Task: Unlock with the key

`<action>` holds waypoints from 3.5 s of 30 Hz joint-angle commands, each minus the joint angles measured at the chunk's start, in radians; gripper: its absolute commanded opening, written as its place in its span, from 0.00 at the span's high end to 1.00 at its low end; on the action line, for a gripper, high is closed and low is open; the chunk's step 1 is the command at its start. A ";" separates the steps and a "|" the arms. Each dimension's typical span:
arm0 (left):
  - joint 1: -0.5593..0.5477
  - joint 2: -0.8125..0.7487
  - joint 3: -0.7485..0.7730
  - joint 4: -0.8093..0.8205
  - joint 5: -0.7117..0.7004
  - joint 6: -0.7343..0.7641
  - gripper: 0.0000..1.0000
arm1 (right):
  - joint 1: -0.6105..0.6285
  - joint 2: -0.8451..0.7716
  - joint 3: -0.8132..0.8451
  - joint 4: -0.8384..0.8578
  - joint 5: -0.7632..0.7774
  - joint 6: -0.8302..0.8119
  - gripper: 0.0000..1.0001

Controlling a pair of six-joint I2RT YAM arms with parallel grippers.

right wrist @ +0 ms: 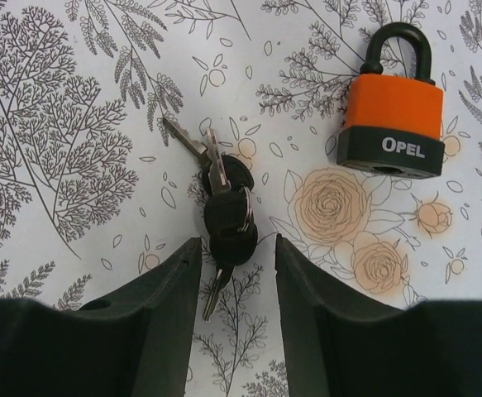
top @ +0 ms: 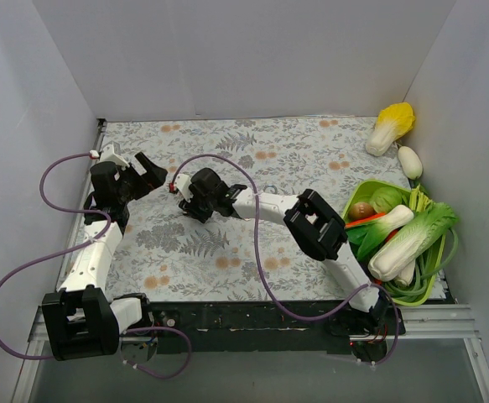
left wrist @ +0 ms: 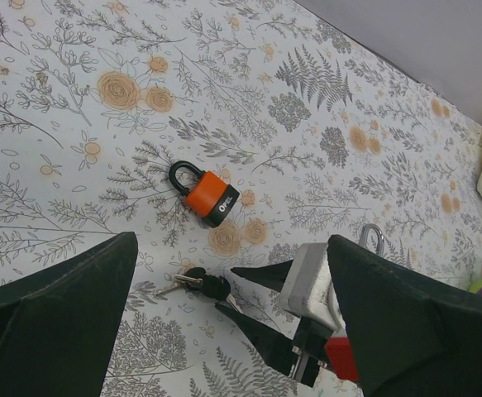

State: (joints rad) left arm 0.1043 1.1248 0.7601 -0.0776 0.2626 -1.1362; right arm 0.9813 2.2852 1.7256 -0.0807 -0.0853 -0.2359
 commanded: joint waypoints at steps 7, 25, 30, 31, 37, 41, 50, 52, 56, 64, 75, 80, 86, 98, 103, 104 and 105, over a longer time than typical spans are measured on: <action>0.000 -0.008 -0.001 0.004 0.023 0.001 0.02 | -0.003 0.060 0.080 0.018 -0.074 -0.033 0.53; 0.002 0.007 0.007 0.006 0.056 0.003 0.02 | -0.001 0.089 0.091 0.019 -0.088 -0.023 0.82; 0.000 0.001 -0.004 0.039 0.133 0.004 0.02 | -0.001 -0.004 -0.007 0.105 -0.082 0.041 0.99; 0.000 0.000 -0.008 0.062 0.176 0.003 0.02 | -0.001 -0.028 -0.032 0.125 -0.076 0.055 0.99; 0.000 0.029 -0.021 0.148 0.371 -0.016 0.07 | -0.001 -0.248 -0.286 0.308 -0.021 0.202 0.99; 0.000 0.050 -0.039 0.229 0.562 -0.057 0.07 | -0.001 -0.403 -0.470 0.415 0.042 0.300 0.99; -0.074 0.076 -0.087 0.440 0.811 -0.181 0.07 | 0.010 -0.733 -0.719 0.475 0.257 0.376 0.99; -0.090 0.079 -0.091 0.461 0.810 -0.195 0.07 | 0.025 -0.783 -0.735 0.473 0.304 0.363 0.99; -0.158 0.107 -0.113 0.512 0.816 -0.258 0.11 | 0.068 -0.829 -0.755 0.473 0.381 0.320 0.99; -0.233 0.142 -0.128 0.542 0.804 -0.304 0.32 | 0.154 -0.808 -0.729 0.466 0.502 0.262 0.99; -0.233 0.144 -0.128 0.521 0.764 -0.304 0.53 | 0.175 -0.797 -0.719 0.463 0.570 0.256 0.99; -0.233 0.147 -0.136 0.539 0.761 -0.318 0.61 | 0.177 -0.799 -0.719 0.460 0.570 0.256 0.99; -0.233 0.156 -0.134 0.544 0.770 -0.327 0.68 | 0.183 -0.793 -0.732 0.486 0.553 0.250 0.99; -0.233 0.151 -0.151 0.593 0.777 -0.361 0.82 | 0.198 -0.771 -0.718 0.484 0.558 0.239 0.99; -0.235 0.158 -0.151 0.599 0.782 -0.367 0.95 | 0.200 -0.770 -0.716 0.483 0.565 0.239 0.99; -0.233 0.158 -0.151 0.599 0.780 -0.367 0.96 | 0.200 -0.767 -0.716 0.480 0.575 0.239 0.99; -0.233 0.158 -0.151 0.599 0.780 -0.367 0.98 | 0.200 -0.767 -0.713 0.475 0.581 0.241 0.99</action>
State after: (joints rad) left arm -0.1276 1.2877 0.6140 0.4942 1.0290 -1.5005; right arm 1.1740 1.5139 0.9787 0.3473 0.4576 0.0177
